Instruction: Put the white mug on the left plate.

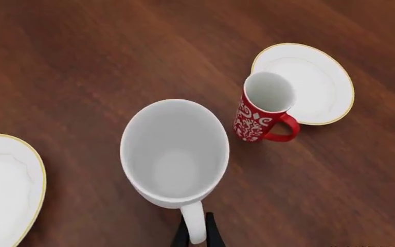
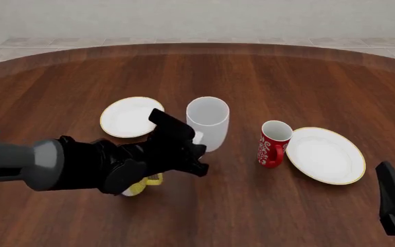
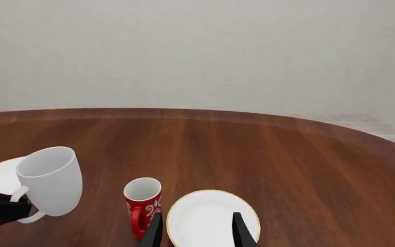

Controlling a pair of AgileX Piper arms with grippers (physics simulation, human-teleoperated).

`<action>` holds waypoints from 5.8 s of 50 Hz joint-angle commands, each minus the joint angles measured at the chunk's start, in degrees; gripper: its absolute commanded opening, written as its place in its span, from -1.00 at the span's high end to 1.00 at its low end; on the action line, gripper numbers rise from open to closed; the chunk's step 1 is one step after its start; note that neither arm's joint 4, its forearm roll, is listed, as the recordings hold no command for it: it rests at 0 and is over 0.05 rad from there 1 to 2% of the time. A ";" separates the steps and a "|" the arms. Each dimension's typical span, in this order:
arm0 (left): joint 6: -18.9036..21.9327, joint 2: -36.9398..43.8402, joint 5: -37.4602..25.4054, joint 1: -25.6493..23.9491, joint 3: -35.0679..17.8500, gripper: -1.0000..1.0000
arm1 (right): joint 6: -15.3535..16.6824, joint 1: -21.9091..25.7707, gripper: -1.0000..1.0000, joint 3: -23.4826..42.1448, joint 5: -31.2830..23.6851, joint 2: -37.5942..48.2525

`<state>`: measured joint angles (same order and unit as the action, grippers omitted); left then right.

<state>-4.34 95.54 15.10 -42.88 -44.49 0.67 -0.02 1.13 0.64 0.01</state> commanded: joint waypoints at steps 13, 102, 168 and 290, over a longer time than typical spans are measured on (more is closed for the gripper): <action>2.24 -7.23 -5.22 2.06 -2.43 1.00 | -0.08 0.01 -1.00 0.07 -0.08 0.00; 0.39 -4.28 -8.52 24.84 -11.37 1.00 | 0.05 0.01 -1.00 -0.06 -0.08 0.00; -1.72 5.35 -2.95 28.24 -8.77 1.00 | -0.01 0.08 -1.00 -0.02 -0.15 0.00; -0.53 11.15 0.58 30.18 -7.98 -1.00 | -0.40 -0.11 -1.00 -0.14 0.36 0.00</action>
<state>-5.41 107.02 15.47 -12.78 -52.63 0.28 -0.14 1.00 0.95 0.01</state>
